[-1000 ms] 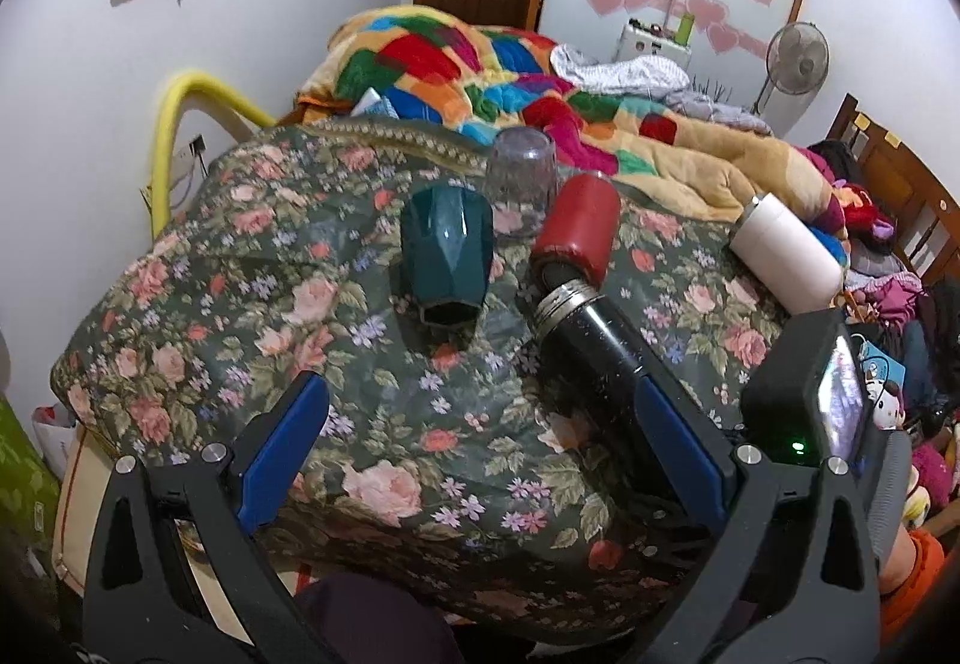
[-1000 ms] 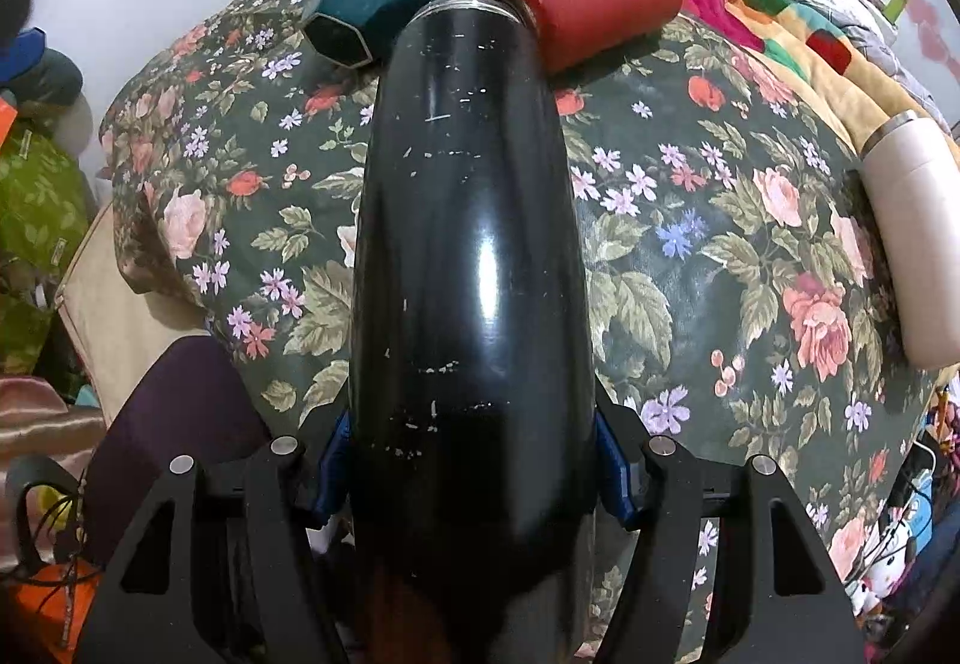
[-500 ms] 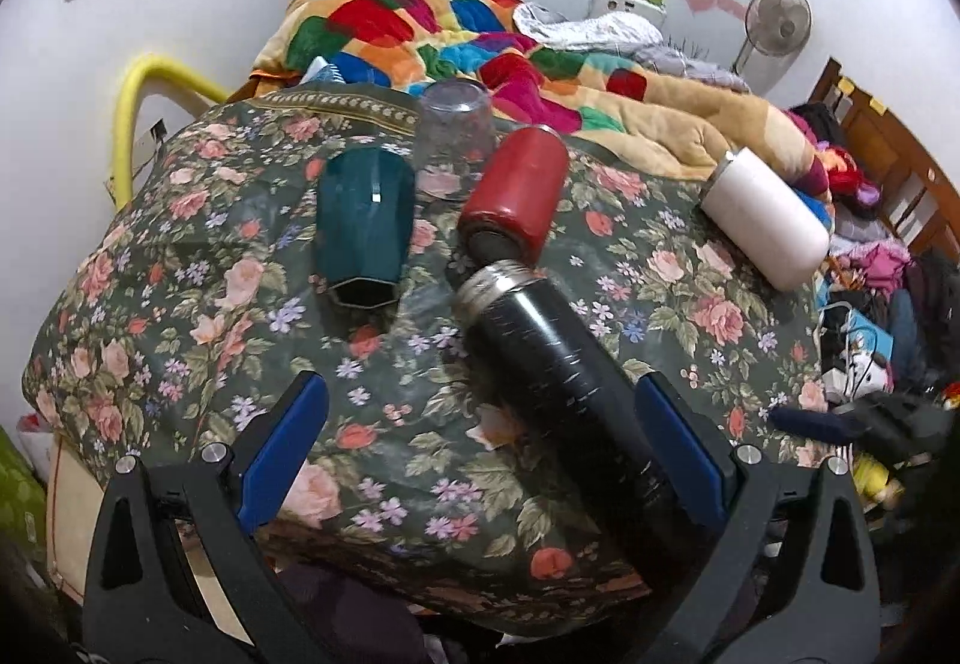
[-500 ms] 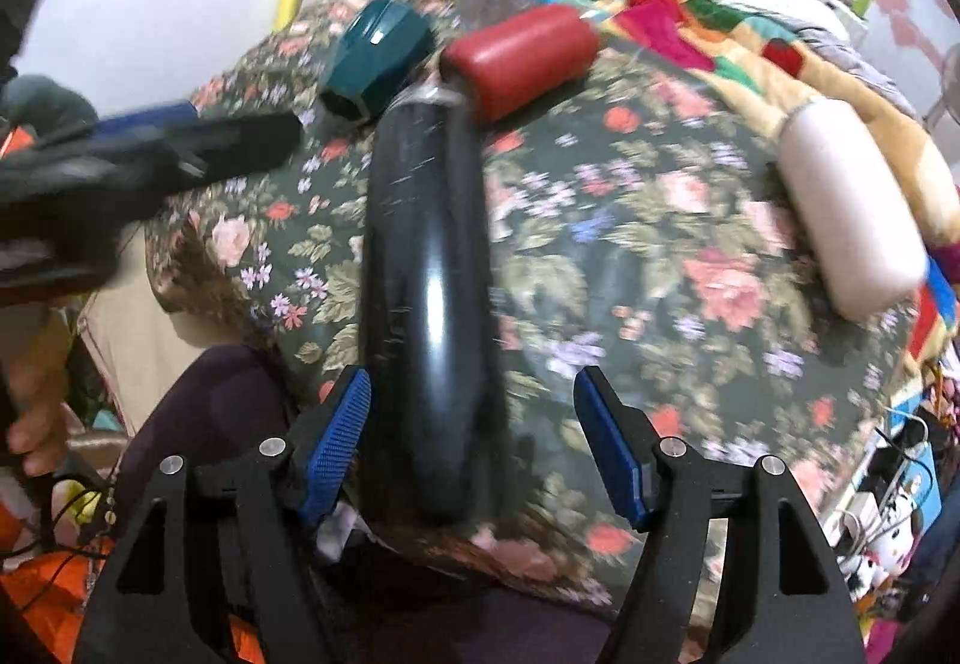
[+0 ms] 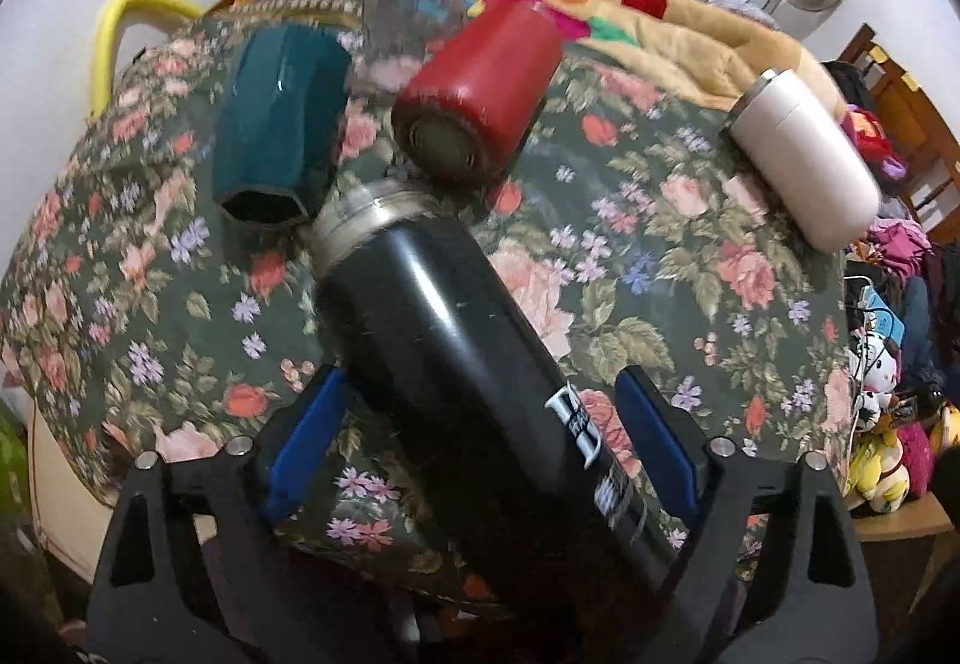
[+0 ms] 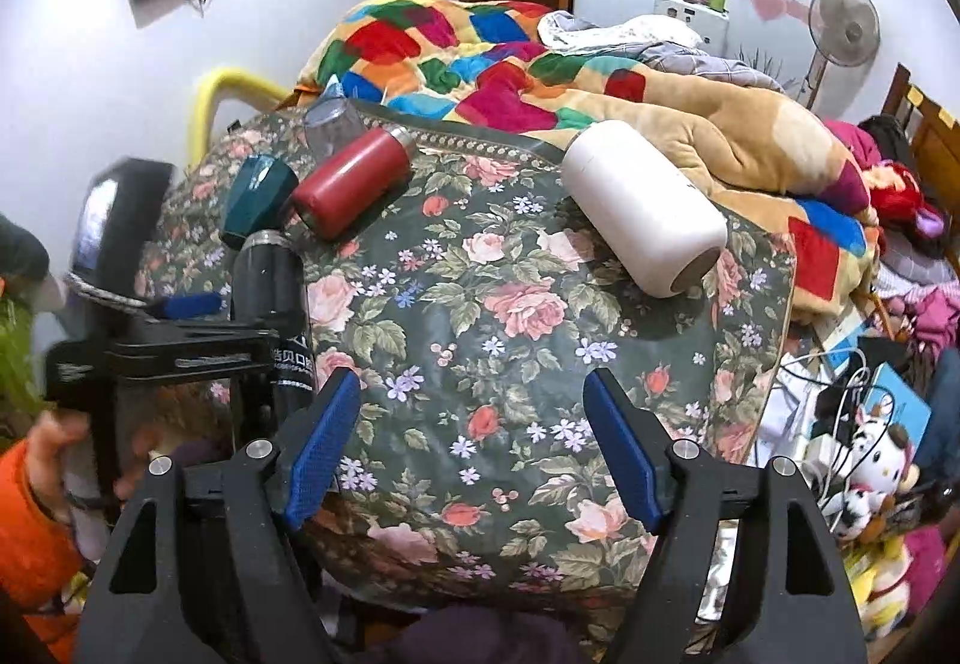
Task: Flip cup upright
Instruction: 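Grasp the thermos with the left tool while the right tool releases it, then rotate the thermos upright with the left tool and lower it onto the bed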
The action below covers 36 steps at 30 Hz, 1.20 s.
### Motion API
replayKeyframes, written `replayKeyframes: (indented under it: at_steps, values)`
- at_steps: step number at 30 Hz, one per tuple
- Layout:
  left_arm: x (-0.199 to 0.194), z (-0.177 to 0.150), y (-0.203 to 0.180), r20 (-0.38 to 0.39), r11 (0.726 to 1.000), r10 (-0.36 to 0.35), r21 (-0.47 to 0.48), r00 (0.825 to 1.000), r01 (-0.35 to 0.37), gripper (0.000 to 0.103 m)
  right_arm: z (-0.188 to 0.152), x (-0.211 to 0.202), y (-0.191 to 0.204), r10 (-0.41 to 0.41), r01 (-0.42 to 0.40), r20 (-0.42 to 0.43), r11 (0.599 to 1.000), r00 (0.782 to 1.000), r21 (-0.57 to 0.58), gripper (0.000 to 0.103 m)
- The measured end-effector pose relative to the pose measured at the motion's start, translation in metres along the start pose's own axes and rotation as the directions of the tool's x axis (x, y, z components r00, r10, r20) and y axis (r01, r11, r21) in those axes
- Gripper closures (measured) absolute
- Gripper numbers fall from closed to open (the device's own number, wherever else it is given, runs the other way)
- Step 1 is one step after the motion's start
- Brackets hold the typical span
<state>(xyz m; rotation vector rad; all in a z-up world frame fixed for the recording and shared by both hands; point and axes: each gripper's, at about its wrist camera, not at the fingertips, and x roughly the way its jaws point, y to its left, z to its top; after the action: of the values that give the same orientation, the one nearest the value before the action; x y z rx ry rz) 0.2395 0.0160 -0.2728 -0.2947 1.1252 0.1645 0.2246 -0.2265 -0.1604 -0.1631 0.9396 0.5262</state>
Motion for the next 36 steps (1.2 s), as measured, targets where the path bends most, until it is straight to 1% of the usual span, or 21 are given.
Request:
replayKeyframes:
  at_steps: [3,5,6,7,8,13,15,17,20,24,27,29,33,36]
  values:
    - [0.009,0.001,0.001,-0.017,1.000,0.023,-0.015,1.000,-0.023,0.013,-0.006,-0.003,0.005,-0.004,0.004,0.021,1.000,1.000,0.002,0.029]
    - [0.018,0.003,0.001,-0.046,0.999,0.037,-0.019,0.998,-0.038,0.017,-0.008,-0.005,0.008,0.005,-0.005,0.032,1.000,0.999,0.007,0.029]
    - [0.023,0.003,0.002,-0.061,0.999,0.042,-0.025,0.997,-0.043,0.023,-0.010,-0.008,0.006,0.012,-0.013,0.035,1.000,0.999,0.007,0.029]
    - [0.027,0.004,0.003,-0.072,0.999,0.040,-0.033,0.997,-0.042,0.025,-0.010,-0.008,0.006,0.019,-0.019,0.039,1.000,0.999,0.012,0.029]
    - [0.028,0.004,0.004,-0.081,0.998,0.041,-0.044,0.996,-0.045,0.026,-0.011,-0.010,0.008,0.022,-0.023,0.044,1.000,0.999,0.016,0.029]
    - [0.022,0.001,0.000,-0.063,0.999,0.034,-0.032,0.997,-0.036,0.029,-0.014,-0.016,0.012,0.016,-0.017,0.059,1.000,0.998,0.019,0.029]
    - [0.011,-0.001,-0.004,-0.031,1.000,0.025,-0.005,0.999,-0.025,0.032,-0.014,-0.019,0.012,0.015,-0.016,0.064,1.000,0.998,0.019,0.029]
    - [-0.008,-0.004,-0.008,0.009,1.000,-0.006,0.018,1.000,0.006,0.035,-0.015,-0.023,0.013,0.011,-0.012,0.074,1.000,0.997,0.017,0.029]
    - [-0.038,-0.003,-0.018,0.078,0.998,-0.043,0.058,0.996,0.039,0.036,-0.013,-0.027,0.014,0.001,-0.002,0.087,1.000,0.996,0.016,0.029]
    - [-0.082,0.000,-0.032,0.189,0.990,-0.090,0.120,0.978,0.068,0.037,-0.012,-0.033,0.014,-0.010,0.008,0.108,1.000,0.994,0.022,0.029]
    - [-0.105,0.007,-0.043,0.241,0.985,-0.120,0.152,0.963,0.085,0.039,-0.011,-0.036,0.013,-0.010,0.007,0.119,1.000,0.993,0.028,0.029]
    - [-0.113,0.015,-0.051,0.274,0.982,-0.125,0.173,0.954,0.079,0.039,-0.010,-0.038,0.013,-0.013,0.009,0.127,0.999,0.992,0.032,0.029]
    - [-0.129,0.025,-0.063,0.347,0.975,-0.117,0.220,0.931,0.041,0.039,-0.009,-0.041,0.012,-0.021,0.017,0.139,0.999,0.990,0.032,0.029]
    - [-0.130,0.035,-0.068,0.357,0.970,-0.126,0.242,0.926,0.039,0.039,-0.008,-0.043,0.009,-0.030,0.024,0.147,0.999,0.989,0.043,0.029]
